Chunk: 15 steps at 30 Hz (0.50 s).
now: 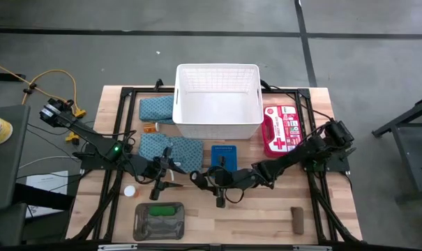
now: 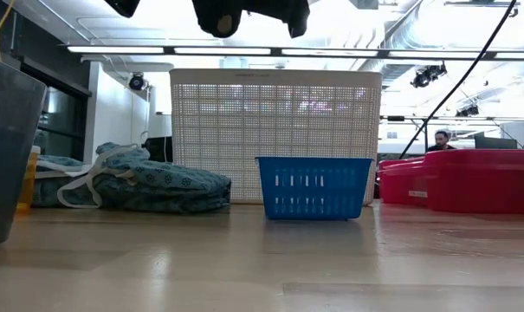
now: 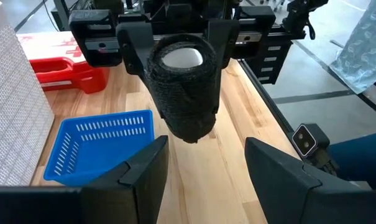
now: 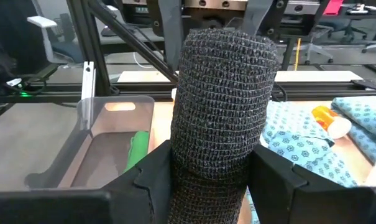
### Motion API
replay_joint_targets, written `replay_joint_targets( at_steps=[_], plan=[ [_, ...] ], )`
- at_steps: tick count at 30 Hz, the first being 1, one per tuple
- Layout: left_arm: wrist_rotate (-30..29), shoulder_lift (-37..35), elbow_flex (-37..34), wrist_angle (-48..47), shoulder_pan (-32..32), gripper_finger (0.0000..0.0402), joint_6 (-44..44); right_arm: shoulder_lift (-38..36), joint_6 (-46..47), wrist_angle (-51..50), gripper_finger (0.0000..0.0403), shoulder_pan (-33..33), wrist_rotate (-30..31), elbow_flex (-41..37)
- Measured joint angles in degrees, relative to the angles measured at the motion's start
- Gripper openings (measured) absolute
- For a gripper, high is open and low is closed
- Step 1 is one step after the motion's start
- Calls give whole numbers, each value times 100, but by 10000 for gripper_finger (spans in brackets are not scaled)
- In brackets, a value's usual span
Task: Pick & place medical supplies in basket/bin
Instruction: Put the black bandage into the transparent black bin
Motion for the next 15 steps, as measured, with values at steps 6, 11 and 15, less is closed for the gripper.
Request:
replay_joint_targets(
  at_steps=[6, 11, 15],
  plan=[
    [-11, 139, 0, 258, 256, 206, -158, 0, -40, 84, 162, -33, -26, 0],
    [147, 397, 0, 613, 448, 206, -61, 0, -153, 125, 162, -58, -19, 0],
    [390, 520, -2, 790, 518, 206, 31, 0, -153, 122, 162, -121, -10, 0]
  ],
)
